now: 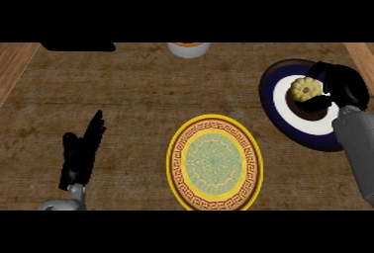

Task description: Pick the squash from the plate and place it in the plate

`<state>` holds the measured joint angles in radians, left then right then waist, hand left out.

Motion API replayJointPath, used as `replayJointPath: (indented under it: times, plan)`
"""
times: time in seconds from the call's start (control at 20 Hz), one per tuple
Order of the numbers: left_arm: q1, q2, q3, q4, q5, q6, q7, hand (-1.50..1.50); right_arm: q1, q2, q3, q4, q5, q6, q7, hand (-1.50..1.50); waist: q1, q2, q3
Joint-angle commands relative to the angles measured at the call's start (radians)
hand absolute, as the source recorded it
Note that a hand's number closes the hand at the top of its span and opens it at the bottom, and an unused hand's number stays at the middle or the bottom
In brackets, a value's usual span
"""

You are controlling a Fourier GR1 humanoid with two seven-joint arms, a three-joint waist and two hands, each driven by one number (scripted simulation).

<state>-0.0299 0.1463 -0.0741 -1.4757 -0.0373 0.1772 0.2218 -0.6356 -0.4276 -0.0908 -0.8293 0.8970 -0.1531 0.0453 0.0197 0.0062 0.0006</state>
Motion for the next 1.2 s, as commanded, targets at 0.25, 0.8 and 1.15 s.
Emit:
replayJointPath:
  times: [0.25,0.8,1.15]
  plan:
    - [-0.004,-0.002,0.011,-0.002,-0.019,0.001,0.007,0.00,-0.104,-0.072,-0.038,0.234,-0.056,0.140,-0.245,-1.50,-0.004,-0.002,0.000]
    - [-0.018,0.000,0.042,0.039,-0.005,0.002,-0.009,0.00,-0.043,-0.055,-0.367,0.135,-0.522,0.302,-0.560,-1.50,-0.034,-0.008,0.000]
    - [-0.011,-0.030,0.014,0.005,-0.036,0.014,0.011,0.00,0.000,-0.127,-0.385,0.244,-0.593,0.457,-0.667,-1.50,-0.013,-0.004,0.000]
